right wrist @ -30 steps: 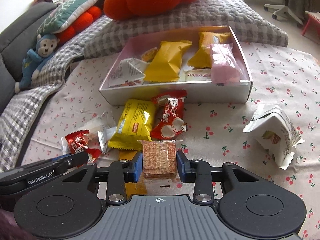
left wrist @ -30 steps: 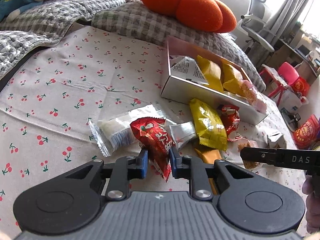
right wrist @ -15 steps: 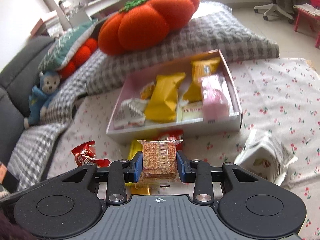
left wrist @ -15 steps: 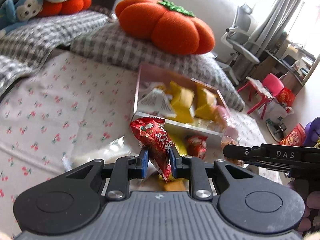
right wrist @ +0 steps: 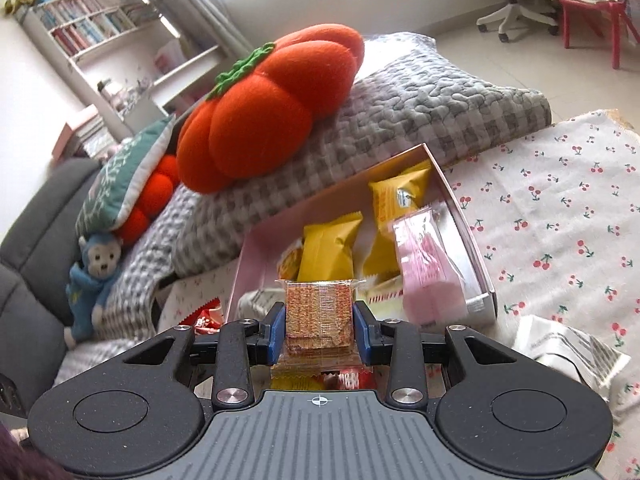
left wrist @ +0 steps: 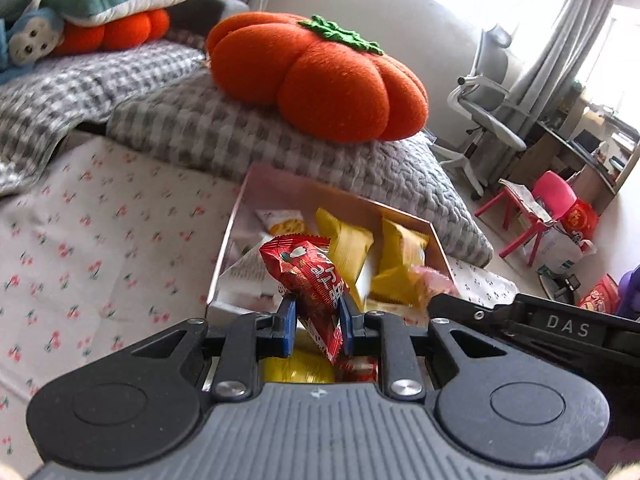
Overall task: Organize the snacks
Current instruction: 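Carry the red packet and the wafer biscuit over the box, then lower both items into the box and open both tools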
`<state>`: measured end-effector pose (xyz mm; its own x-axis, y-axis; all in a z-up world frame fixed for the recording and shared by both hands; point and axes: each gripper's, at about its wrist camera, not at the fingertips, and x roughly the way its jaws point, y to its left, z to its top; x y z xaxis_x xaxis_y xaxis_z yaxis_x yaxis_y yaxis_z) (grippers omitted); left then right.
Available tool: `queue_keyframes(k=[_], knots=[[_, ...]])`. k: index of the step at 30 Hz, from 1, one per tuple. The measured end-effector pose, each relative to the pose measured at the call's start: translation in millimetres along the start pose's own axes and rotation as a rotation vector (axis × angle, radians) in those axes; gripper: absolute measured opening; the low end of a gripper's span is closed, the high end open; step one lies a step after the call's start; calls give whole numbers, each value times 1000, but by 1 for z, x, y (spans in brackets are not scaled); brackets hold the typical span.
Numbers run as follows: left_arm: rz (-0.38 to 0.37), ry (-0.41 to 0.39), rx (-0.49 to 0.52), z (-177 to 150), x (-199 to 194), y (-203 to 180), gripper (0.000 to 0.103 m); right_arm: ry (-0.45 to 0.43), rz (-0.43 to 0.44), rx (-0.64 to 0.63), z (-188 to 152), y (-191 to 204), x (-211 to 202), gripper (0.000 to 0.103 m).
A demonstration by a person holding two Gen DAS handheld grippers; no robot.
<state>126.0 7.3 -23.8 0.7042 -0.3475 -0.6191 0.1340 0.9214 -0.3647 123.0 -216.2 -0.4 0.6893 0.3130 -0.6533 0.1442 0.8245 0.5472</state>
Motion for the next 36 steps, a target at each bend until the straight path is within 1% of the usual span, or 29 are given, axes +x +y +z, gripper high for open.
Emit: queue_keyframes(k=[3, 9, 11, 14, 20, 22, 23, 25, 26, 27, 29, 32, 34, 36], knots=[[9, 7, 1, 1, 11, -3, 20, -9, -13, 9, 1, -5, 7, 34], [36, 39, -30, -2, 33, 0, 20, -15, -38, 11, 2, -14, 19, 34], [45, 48, -47, -2, 40, 2, 20, -11, -35, 24, 2, -17, 22, 34], [33, 42, -77, -3, 45, 4, 20, -9, -30, 36, 1, -22, 24, 34], [37, 45, -101, -4, 56, 3, 20, -21, -18, 57, 2, -26, 25, 34], [36, 50, -117, -4, 59, 4, 20, -33, -2, 67, 3, -28, 25, 35], [36, 50, -119, -5, 59, 3, 22, -44, 7, 75, 3, -28, 24, 38], [35, 47, -106, -4, 57, 1, 24, -53, 14, 82, 4, -28, 22, 39], [38, 44, -95, -4, 56, -1, 28, -52, 18, 79, 6, -28, 21, 40], [45, 37, -78, -4, 54, -2, 28, -54, 19, 74, 6, -27, 20, 46], [72, 33, -31, -3, 54, -7, 30, -61, 8, 62, 7, -25, 17, 51], [98, 46, 17, -4, 52, -11, 37, -56, 0, 57, 7, -25, 13, 54], [100, 45, 37, -6, 49, -12, 41, -57, -2, 51, 6, -24, 9, 56], [101, 41, 61, -6, 44, -15, 46, -57, 2, 41, 6, -22, 5, 61]])
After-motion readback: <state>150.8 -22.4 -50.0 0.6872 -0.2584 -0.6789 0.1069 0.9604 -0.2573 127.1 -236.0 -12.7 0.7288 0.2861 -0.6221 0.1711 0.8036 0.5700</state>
